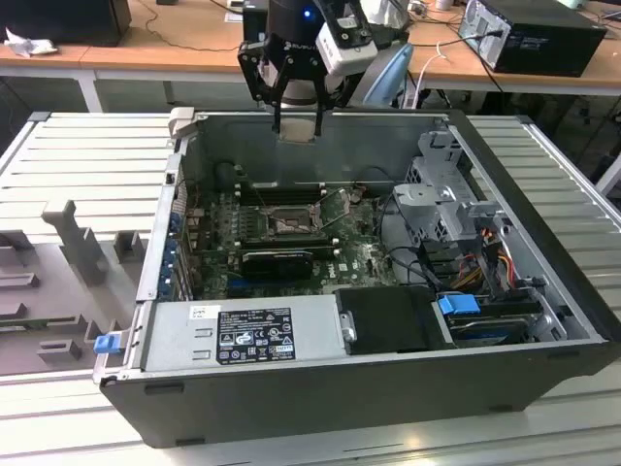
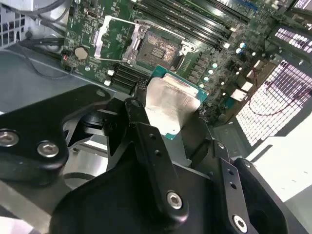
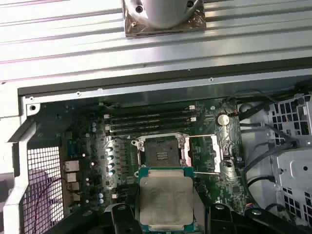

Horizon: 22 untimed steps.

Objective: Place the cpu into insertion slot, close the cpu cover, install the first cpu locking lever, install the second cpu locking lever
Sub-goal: 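Place the cpu into insertion slot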

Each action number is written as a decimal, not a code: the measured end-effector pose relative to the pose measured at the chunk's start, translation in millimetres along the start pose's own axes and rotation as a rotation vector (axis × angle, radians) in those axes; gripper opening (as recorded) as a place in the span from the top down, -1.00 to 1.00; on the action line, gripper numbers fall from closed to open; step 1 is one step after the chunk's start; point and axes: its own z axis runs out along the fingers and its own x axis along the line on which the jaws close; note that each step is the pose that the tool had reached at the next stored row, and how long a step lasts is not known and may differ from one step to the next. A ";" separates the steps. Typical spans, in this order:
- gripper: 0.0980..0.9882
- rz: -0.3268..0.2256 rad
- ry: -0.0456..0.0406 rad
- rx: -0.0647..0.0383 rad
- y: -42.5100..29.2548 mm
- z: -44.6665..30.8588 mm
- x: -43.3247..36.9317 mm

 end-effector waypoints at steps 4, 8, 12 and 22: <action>0.03 0.001 -0.0006 0.000 -1.2 3.0 0.4; 0.03 0.035 -0.0036 0.000 -1.4 4.0 0.8; 0.03 0.126 -0.0118 -0.001 -1.5 5.1 0.7; 0.03 0.207 -0.0189 -0.003 -1.5 6.0 0.7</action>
